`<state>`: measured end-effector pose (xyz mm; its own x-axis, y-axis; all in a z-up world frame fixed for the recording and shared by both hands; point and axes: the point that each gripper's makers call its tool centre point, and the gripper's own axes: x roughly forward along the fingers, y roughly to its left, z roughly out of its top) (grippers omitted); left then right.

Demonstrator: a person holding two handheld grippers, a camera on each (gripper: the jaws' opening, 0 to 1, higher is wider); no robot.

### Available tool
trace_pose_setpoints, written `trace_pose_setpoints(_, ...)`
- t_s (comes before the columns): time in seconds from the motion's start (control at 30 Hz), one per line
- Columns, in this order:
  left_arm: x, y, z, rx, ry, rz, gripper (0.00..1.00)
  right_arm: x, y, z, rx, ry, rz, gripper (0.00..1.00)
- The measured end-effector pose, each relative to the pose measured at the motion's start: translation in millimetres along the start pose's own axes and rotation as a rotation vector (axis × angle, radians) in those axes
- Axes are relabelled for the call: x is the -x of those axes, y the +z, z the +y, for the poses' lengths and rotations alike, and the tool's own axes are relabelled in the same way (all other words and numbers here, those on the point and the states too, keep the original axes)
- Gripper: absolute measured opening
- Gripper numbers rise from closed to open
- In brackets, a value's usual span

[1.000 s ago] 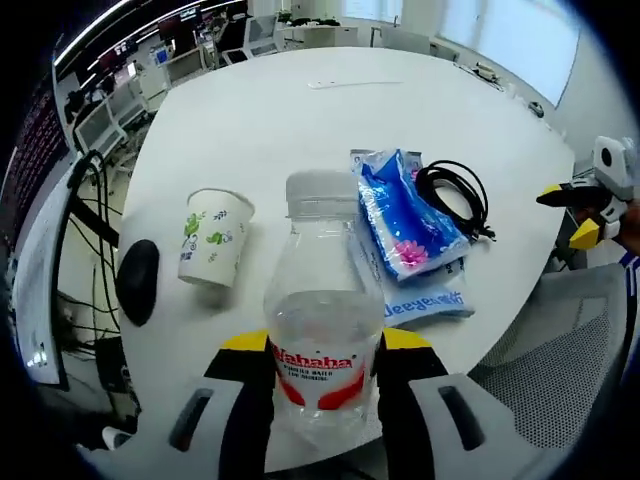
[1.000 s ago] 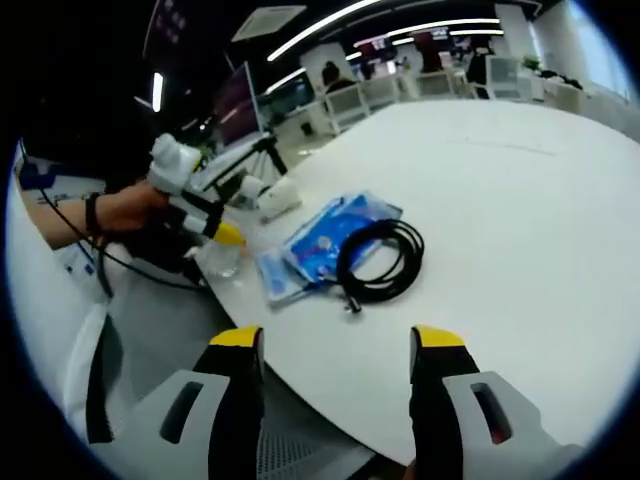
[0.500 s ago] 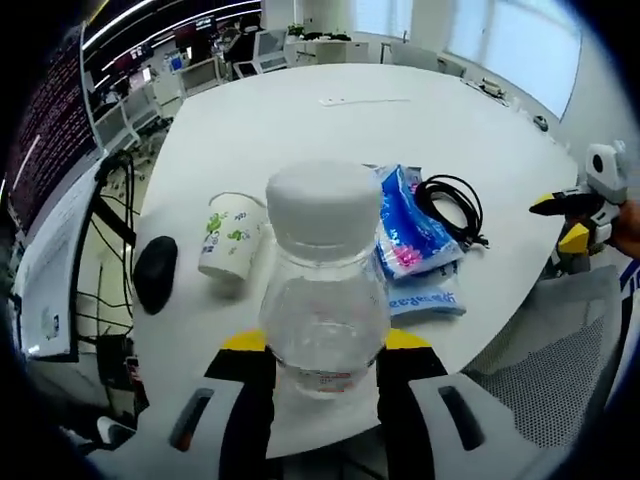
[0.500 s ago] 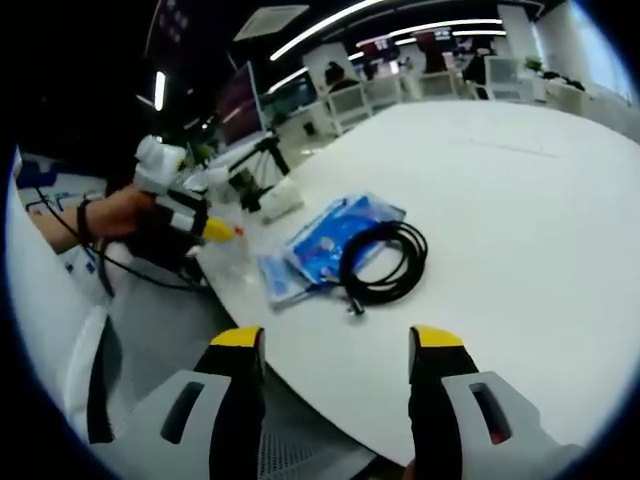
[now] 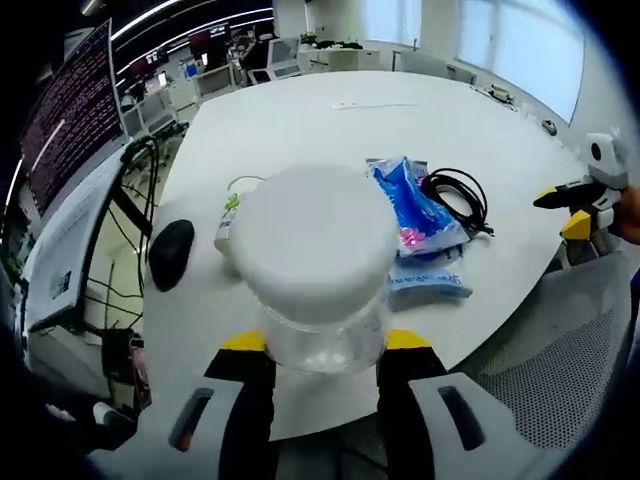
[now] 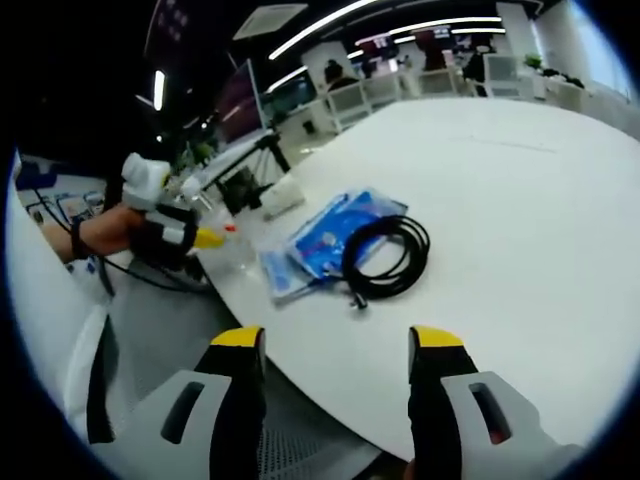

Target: Arrange the tabletop items into an orderly group along one side of the table until the central work area is clear of visible clutter.

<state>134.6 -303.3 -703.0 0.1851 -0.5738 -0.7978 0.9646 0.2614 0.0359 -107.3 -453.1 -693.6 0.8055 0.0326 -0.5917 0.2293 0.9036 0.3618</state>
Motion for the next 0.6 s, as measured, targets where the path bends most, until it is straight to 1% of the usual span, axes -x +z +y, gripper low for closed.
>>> trace_pose_setpoints(0.23,-2,3.4,1.1,0.02,0.018,-0.031,0.38,-3,-2.0,5,0.009,0.011,0.015,0.56)
trace_pose_setpoints(0.37,-4,5.2,1.7,0.036,0.019,-0.039,0.38,-2,-2.4,5,0.014,0.012,0.022,0.56)
trace_pose_setpoints(0.6,-13,16.8,0.5,0.033,0.013,-0.045,0.38,0,0.2,3,0.021,0.008,0.023,0.56)
